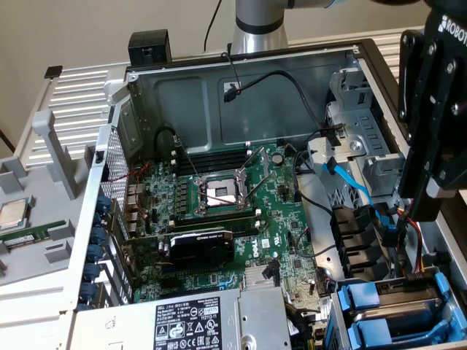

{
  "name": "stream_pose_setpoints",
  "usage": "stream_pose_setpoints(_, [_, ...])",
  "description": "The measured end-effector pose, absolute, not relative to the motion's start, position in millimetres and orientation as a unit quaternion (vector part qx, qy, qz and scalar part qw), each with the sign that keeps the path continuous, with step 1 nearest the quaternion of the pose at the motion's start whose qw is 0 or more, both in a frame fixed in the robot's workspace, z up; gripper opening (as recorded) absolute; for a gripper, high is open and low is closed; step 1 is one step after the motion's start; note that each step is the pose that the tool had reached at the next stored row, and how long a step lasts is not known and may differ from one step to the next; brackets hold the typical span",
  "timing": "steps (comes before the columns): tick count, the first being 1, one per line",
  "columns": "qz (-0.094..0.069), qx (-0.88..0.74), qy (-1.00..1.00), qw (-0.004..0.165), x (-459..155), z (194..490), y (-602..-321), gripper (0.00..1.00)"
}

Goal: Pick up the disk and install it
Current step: 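Insert the second disk wire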

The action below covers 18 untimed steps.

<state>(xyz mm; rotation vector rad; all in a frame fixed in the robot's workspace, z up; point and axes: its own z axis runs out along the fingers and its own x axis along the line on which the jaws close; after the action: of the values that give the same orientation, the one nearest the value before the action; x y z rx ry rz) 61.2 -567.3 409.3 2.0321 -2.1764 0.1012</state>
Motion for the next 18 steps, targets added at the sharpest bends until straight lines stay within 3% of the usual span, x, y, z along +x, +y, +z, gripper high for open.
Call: stream_pose_setpoints(18, [0.028, 0.658, -0.747, 0.086, 50.7, 377.0, -556.5, 0.31])
